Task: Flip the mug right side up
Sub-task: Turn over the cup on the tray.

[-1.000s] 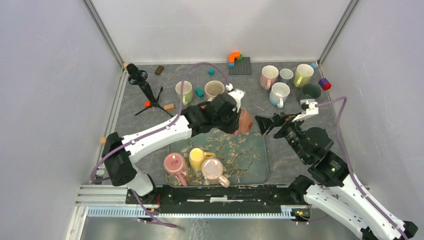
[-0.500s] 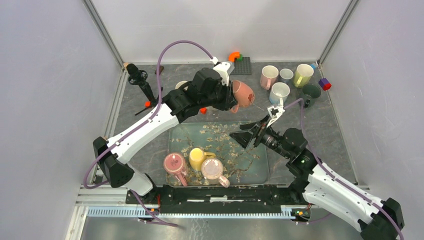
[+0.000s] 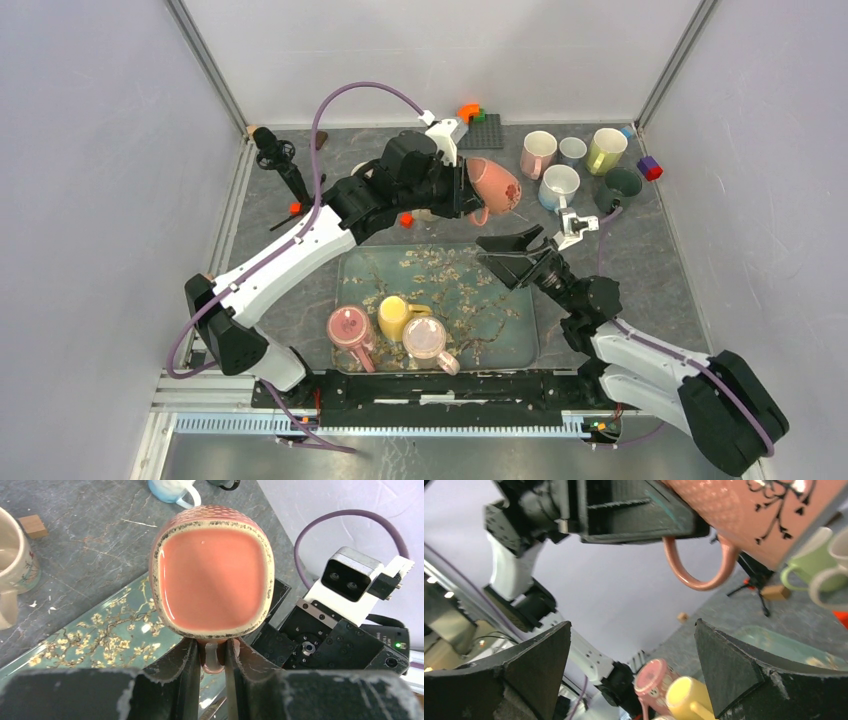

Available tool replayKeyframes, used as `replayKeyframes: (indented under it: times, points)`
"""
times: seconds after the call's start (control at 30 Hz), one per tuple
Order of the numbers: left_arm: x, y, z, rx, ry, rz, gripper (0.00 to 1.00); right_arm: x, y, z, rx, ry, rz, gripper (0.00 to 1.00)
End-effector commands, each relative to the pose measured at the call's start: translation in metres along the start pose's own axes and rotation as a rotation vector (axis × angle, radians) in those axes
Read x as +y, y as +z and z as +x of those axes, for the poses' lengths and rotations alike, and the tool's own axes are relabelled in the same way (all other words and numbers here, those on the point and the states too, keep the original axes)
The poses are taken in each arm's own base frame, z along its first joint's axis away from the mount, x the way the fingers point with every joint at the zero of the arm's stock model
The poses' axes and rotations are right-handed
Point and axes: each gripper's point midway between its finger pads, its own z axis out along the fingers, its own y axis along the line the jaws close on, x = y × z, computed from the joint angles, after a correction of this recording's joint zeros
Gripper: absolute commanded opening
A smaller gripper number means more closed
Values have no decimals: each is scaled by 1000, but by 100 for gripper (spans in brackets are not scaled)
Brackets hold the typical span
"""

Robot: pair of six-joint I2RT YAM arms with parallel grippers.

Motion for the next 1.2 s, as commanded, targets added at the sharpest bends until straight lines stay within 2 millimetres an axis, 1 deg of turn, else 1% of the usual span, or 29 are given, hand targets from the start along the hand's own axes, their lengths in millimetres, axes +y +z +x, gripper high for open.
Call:
replayKeyframes:
  times: [0.0,0.13,0.33,0.43,0.53,0.63,0.73,0.87,1.0,1.17]
  points:
    - [-53,-38,-67,-214,-47,196,2,54,2,-32,-110,22,-241,98]
    - [-57,-40,-69,-221,-66,218,2,57,11,-37,-120,59,-269,98]
    - [-61,-40,-68,-214,-78,240,2,52,17,-43,-146,108,-270,98]
    - [-61,-40,-66,-211,-88,247,2,49,20,-50,-176,130,-269,98]
    - [-61,-40,-64,-206,-94,251,2,51,21,-58,-203,155,-294,98]
    - [-62,-39,-62,-202,-99,257,2,57,21,-66,-233,173,-338,98]
    - [-61,-38,-60,-196,-105,260,2,64,23,-71,-243,169,-375,95]
    - [-60,-38,-59,-194,-117,267,2,70,23,-73,-238,136,-393,94]
    - [-62,-39,-59,-193,-132,289,2,67,23,-72,-239,102,-362,94]
    - [-65,-41,-58,-185,-158,326,2,69,19,-80,-258,88,-372,89]
